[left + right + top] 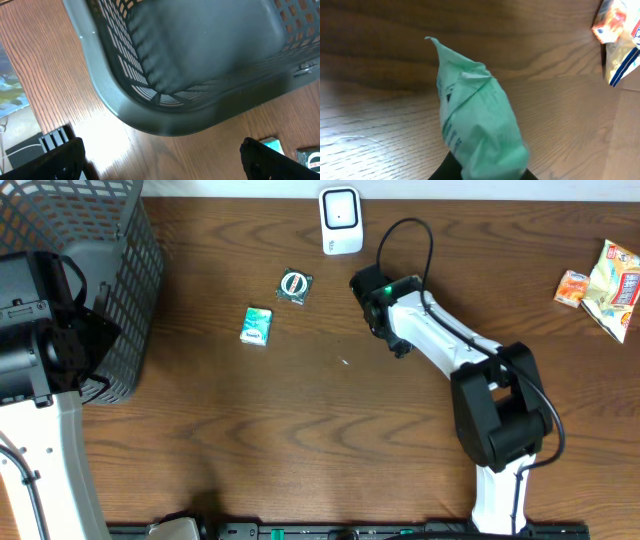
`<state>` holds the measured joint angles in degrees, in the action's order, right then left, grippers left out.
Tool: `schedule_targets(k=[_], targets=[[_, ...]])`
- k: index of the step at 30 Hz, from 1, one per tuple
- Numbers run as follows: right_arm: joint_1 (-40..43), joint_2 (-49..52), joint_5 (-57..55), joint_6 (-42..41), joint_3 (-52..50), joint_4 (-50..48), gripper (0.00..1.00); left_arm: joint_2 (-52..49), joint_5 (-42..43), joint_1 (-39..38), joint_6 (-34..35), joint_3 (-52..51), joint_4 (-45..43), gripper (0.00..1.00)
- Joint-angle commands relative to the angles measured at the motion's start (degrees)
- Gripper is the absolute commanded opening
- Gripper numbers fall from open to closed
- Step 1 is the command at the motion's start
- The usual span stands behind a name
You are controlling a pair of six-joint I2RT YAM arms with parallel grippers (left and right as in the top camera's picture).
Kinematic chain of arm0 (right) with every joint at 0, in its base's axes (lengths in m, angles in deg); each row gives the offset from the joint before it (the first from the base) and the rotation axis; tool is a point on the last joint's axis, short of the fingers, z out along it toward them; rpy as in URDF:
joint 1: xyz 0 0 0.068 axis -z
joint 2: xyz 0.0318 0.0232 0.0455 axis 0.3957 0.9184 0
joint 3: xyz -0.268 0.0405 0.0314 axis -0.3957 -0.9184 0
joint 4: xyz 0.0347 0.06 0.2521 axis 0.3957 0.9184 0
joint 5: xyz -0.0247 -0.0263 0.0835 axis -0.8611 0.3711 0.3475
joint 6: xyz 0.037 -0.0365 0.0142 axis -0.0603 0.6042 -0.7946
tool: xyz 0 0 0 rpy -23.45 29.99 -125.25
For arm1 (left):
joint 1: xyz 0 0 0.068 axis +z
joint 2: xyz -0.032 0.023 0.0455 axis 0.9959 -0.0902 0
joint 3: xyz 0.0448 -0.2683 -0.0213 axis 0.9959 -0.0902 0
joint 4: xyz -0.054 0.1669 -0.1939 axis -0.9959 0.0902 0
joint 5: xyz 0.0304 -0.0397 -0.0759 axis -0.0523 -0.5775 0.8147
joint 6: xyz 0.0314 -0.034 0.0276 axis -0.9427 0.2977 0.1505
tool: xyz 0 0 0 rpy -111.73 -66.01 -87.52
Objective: Scan the item barcode
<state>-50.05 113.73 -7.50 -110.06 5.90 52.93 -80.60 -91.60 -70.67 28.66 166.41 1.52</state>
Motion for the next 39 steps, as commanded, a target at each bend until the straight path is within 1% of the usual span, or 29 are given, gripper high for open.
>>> schedule_targets(k=[1, 3, 5, 6, 8, 9, 11, 12, 14, 17, 19, 21, 22, 25, 28, 29, 31, 32, 39], targets=[[-1.9, 0.5, 2.6, -0.8, 0.0, -0.4, 0.12, 0.4, -0.6, 0.3, 0.5, -0.1, 0.1, 0.98], [-2.6, 0.5, 5.9, -0.8, 0.0, -0.8, 0.20, 0.4, -0.6, 0.3, 0.5, -0.1, 0.1, 0.98], [-3.2, 0.5, 8.8, -0.8, 0.0, -1.4, 0.33, 0.4, -0.6, 0.3, 0.5, -0.1, 0.1, 0.98], [-3.4, 0.5, 10.7, -0.8, 0.0, -1.7, 0.36, 0.4, -0.6, 0.3, 0.5, -0.1, 0.1, 0.98], [-3.7, 0.5, 16.2, -0.8, 0.2, -2.1, 0.38, 0.4, -0.6, 0.3, 0.5, -0.1, 0.1, 0.98], [-3.9, 0.4, 19.4, -0.8, 0.5, -2.1, 0.34, 0.4, -0.6, 0.3, 0.5, -0.1, 0.1, 0.98], [-4.0, 0.2, 27.3, -0.8, 1.5, -1.0, 0.30, 0.4, -0.6, 0.3, 0.5, -0.1, 0.1, 0.98], [-3.9, -0.1, 32.4, -0.8, 2.4, -0.2, 0.31, 0.4, -0.6, 0.3, 0.5, -0.1, 0.1, 0.98], [-3.6, -0.7, 37.0, -0.8, 4.3, 1.5, 0.34, 0.4, -0.6, 0.3, 0.5, -0.1, 0.1, 0.98], [-2.1, -1.9, 35.8, -0.8, 8.5, 5.6, 0.37, 0.4, -0.6, 0.3, 0.5, -0.1, 0.1, 0.98], [-0.5, -2.4, 33.2, -0.4, 11.6, 8.5, 0.43, 0.4, -0.6, 0.3, 0.5, -0.1, 0.1, 0.98], [1.6, -2.5, 32.4, 1.8, 13.9, 10.5, 0.49, 0.4, -0.6, 0.3, 0.5, -0.1, 0.1, 0.98], [2.8, -2.5, 32.9, 3.8, 14.5, 10.9, 0.49, 0.4, -0.6, 0.3, 0.5, -0.1, 0.1, 0.98], [6.1, -2.4, 34.2, 10.7, 14.1, 11.2, 0.31, 0.4, -0.6, 0.3, 0.5, -0.1, 0.1, 0.98], [8.8, -2.4, 35.0, 15.5, 11.9, 11.0, 0.32, 0.4, -0.6, 0.3, 0.5, -0.1, 0.1, 0.98], [9.9, -2.4, 37.3, 18.7, 9.8, 10.1, 0.33, 0.4, -0.6, 0.3, 0.5, -0.1, 0.1, 0.98], [10.7, -2.4, 40.8, 21.5, 7.5, 8.9, 0.36, 0.4, -0.6, 0.3, 0.5, -0.1, 0.1, 0.98], [11.0, -2.4, 41.8, 22.1, 6.3, 8.0, 0.38, 0.4, -0.6, 0.3, 0.5, -0.1, 0.1, 0.98], [11.1, -2.3, 42.1, 21.7, -3.0, -2.0, 0.40, 0.4, -0.6, 0.3, 0.5, -0.1, 0.1, 0.97]])
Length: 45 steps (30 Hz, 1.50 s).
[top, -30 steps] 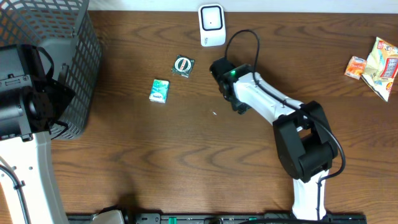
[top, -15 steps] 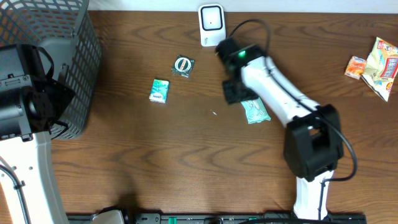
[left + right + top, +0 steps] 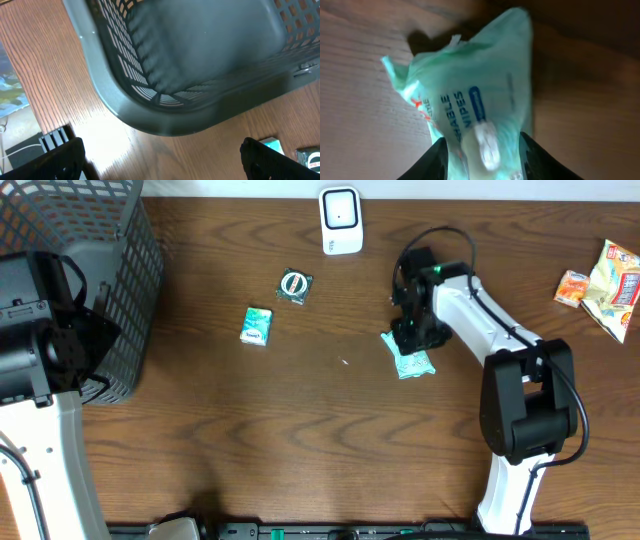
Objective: Scan the item barcode
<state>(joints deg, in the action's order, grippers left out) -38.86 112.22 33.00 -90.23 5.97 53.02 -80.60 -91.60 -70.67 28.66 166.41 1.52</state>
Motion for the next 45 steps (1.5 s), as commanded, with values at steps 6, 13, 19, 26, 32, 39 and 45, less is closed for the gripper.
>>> schedule_targets(k=[6, 13, 19, 26, 32, 39, 45], targets=[[-0.2, -0.8, 4.2, 1.8, -7.8, -6.3, 0.09, 0.4, -0.6, 0.3, 0.5, -0.1, 0.1, 0.98], [-0.4, -1.1, 8.4, -2.6, -1.4, -3.6, 0.01, 0.4, -0.6, 0.3, 0.5, -0.1, 0.1, 0.98], [-2.8, -1.1, 15.5, -3.1, 11.7, -6.5, 0.01, 0.4, -0.6, 0.3, 0.5, -0.1, 0.1, 0.98], [-5.5, -0.7, 11.1, -9.0, 18.1, -17.8, 0.01, 0.4, -0.6, 0.3, 0.5, -0.1, 0.1, 0.98], [-5.7, 4.2, 5.6, -9.6, 29.7, -19.4, 0.01, 0.4, -0.6, 0.3, 0.5, -0.1, 0.1, 0.97], [-6.5, 14.6, -4.0, -1.6, 41.4, -24.4, 0.01, 0.4, -0.6, 0.3, 0.5, -0.1, 0.1, 0.98], [-8.2, 19.7, -18.2, 0.9, 41.4, -32.2, 0.01, 0.4, -0.6, 0.3, 0.5, -0.1, 0.1, 0.98]])
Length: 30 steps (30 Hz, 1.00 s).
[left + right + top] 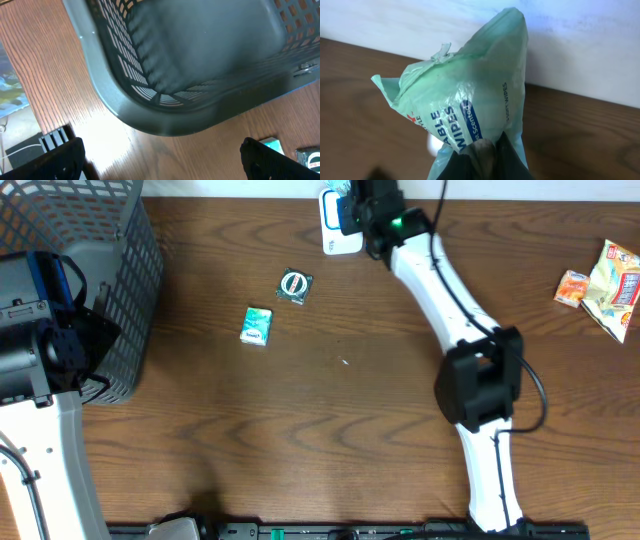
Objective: Scan the item barcode
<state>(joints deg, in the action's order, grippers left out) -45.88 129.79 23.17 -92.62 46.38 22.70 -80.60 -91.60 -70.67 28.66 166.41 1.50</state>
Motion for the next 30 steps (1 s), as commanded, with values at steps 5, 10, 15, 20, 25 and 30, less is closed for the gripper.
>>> schedule_targets(k=[5, 10, 15, 20, 25, 30], targets=[[-1.3, 3.9, -6.6, 2.8, 1.0, -7.5, 0.01, 0.4, -0.6, 0.3, 0.5, -0.1, 0.2, 0.98], [-1.3, 4.0, -0.5, 1.7, 1.0, -7.9, 0.01, 0.4, -0.6, 0.3, 0.5, -0.1, 0.2, 0.98], [-1.3, 3.8, -0.6, 1.5, 1.0, -7.5, 0.01, 0.4, -0.6, 0.3, 0.5, -0.1, 0.1, 0.98], [2.5, -1.4, -9.8, 1.5, 1.0, -0.6, 0.01, 0.4, -0.6, 0.3, 0.5, -0.1, 0.2, 0.98], [9.3, -6.4, -13.8, 1.5, 1.0, 10.2, 0.01, 0.4, -0.6, 0.3, 0.5, -0.1, 0.2, 0.98], [17.9, -7.7, -18.5, 1.5, 1.0, 24.1, 0.02, 0.4, -0.6, 0.3, 0.5, -0.1, 0.1, 0.98]])
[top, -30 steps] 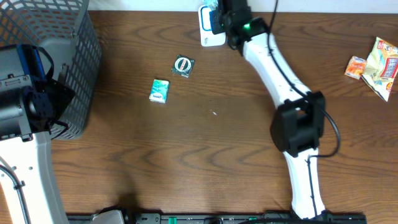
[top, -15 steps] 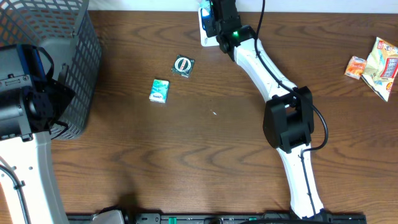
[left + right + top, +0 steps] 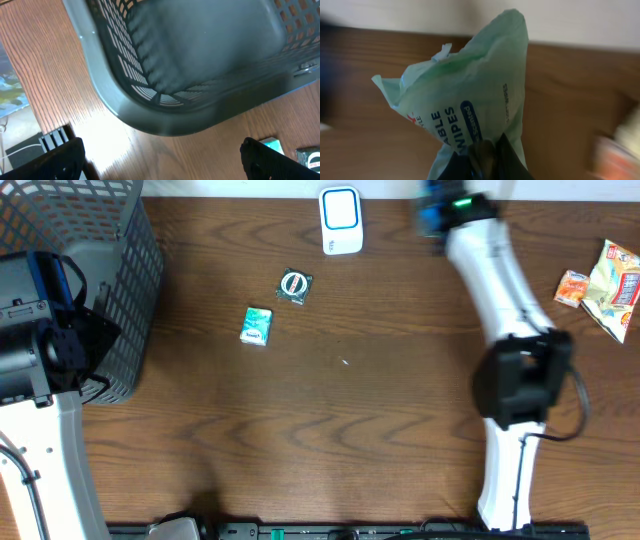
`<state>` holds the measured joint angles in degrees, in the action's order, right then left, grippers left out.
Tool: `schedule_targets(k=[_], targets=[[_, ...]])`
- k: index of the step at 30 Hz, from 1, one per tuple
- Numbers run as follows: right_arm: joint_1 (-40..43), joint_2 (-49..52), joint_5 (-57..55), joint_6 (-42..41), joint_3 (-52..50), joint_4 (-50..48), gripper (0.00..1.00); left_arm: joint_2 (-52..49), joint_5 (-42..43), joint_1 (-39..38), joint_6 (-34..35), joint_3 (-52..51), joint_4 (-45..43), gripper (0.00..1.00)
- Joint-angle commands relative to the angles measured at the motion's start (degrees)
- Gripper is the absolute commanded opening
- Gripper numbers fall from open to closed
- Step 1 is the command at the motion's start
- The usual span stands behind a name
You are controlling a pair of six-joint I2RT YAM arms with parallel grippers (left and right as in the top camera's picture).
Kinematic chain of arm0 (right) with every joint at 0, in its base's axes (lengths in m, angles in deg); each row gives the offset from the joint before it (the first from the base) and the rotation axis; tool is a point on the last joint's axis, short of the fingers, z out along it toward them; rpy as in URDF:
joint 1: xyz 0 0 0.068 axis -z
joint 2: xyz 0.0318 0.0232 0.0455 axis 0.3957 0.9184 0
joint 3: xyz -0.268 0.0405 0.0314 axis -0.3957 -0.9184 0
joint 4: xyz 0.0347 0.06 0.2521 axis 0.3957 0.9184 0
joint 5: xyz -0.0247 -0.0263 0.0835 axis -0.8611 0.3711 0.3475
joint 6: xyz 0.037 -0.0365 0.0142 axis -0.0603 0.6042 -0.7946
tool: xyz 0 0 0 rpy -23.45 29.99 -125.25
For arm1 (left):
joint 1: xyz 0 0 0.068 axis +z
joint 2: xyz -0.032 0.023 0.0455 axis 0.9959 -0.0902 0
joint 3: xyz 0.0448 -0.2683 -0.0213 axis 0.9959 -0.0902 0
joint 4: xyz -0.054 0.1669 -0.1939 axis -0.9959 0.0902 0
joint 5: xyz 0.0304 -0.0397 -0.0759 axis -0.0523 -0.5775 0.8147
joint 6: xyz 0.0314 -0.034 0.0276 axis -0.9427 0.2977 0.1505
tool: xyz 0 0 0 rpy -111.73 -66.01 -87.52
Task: Scan the item barcode
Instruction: 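Carry the mint packet to the right table edge and release it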
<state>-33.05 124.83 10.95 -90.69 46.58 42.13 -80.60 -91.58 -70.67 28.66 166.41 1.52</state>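
The white scanner stands at the table's back edge, its window edged in blue. My right gripper is blurred at the back edge, to the right of the scanner. In the right wrist view that gripper is shut on the bottom of a pale green wipes pack, which stands above the fingers with its printed side facing the camera. My left gripper is open with nothing in it, beside the grey basket, with dark fingers at each lower corner.
A small teal box and a dark packet with a round emblem lie left of centre. Snack packets sit at the far right. The mesh basket fills the back left corner.
My right gripper, still shut on the green pack, has moved from right at the scanner to a spot further right along the back edge. The left arm has not moved.
My right gripper held the green pack above the table, right of the scanner. Then the pack was low at the table, further right, still in the gripper. Then it was up at the scanner, and now it is off to the scanner's right.
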Motion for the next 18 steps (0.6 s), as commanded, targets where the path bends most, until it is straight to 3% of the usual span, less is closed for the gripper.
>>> schedule_targets(k=[1, 10, 11, 13, 18], targets=[[7.0, -2.5, -6.4, -0.4, 0.7, 7.3, 0.02, 0.4, -0.6, 0.3, 0.5, -0.1, 0.1, 0.97], [20.5, -1.2, -5.0, -2.3, -0.9, 16.5, 0.02, 0.4, -0.6, 0.3, 0.5, -0.1, 0.1, 0.98], [21.5, -1.2, -3.4, -2.4, -1.1, 16.9, 0.17, 0.4, -0.6, 0.3, 0.5, -0.1, 0.1, 0.98], [23.3, -1.2, 1.1, -2.8, -1.5, 17.3, 0.62, 0.4, -0.6, 0.3, 0.5, -0.1, 0.1, 0.98], [25.9, -1.2, 12.2, -2.8, -2.6, 18.2, 0.89, 0.4, -0.6, 0.3, 0.5, -0.1, 0.1, 0.98]])
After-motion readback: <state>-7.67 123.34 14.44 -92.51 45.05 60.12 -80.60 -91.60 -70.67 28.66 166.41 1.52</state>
